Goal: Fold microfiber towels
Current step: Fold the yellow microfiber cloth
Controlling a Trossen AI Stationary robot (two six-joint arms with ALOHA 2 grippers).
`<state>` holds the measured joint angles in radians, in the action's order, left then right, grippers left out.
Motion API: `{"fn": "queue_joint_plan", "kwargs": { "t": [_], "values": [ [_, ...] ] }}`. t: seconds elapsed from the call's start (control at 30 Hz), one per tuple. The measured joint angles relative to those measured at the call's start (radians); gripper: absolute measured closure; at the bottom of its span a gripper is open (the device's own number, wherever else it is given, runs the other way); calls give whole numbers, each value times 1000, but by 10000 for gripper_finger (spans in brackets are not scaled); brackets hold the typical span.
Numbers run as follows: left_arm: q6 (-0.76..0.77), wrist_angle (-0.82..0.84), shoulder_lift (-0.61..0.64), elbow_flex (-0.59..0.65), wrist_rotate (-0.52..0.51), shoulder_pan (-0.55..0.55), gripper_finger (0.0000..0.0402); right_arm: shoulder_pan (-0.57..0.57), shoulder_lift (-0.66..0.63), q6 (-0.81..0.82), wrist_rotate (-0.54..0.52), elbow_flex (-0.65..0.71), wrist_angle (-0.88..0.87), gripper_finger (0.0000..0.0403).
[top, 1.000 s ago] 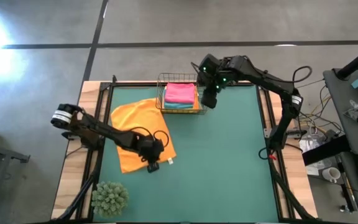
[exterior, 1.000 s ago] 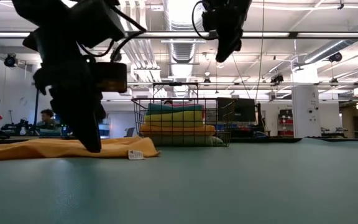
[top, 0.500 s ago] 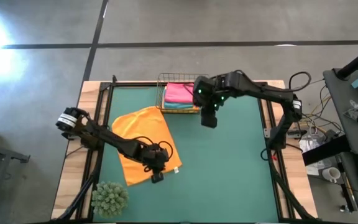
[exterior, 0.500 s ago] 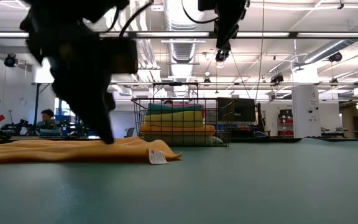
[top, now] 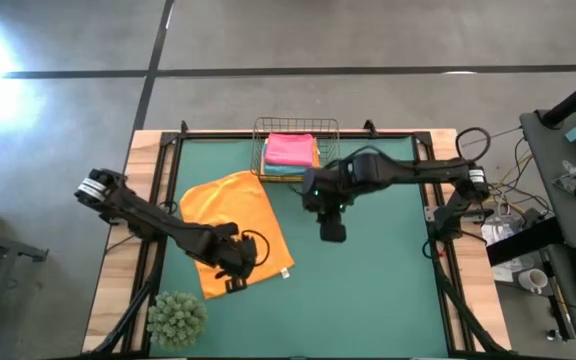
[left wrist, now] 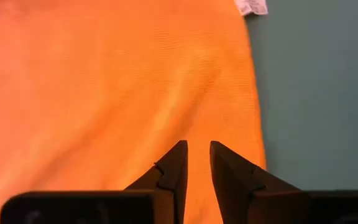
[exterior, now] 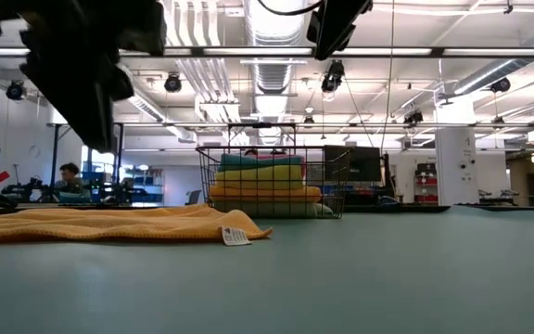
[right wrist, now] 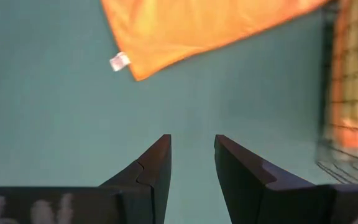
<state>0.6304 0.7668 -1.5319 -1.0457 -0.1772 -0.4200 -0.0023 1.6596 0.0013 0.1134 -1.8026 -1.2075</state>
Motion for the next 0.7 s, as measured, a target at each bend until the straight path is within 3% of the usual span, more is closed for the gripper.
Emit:
{"fn": "queue_joint_plan", "kwargs": {
  "t": [0.2,0.5,0.7],
  "values": [
    [101,109,66,-9,-90,-52,348,69,0,58,0,105,204,289],
    [248,314,139,-8,-144,-93,348,134,2,114,0,301,625,289],
    [256,390,145,-6,-153,-92,348,142,2,115,-1,434,919,293]
  ]
}}
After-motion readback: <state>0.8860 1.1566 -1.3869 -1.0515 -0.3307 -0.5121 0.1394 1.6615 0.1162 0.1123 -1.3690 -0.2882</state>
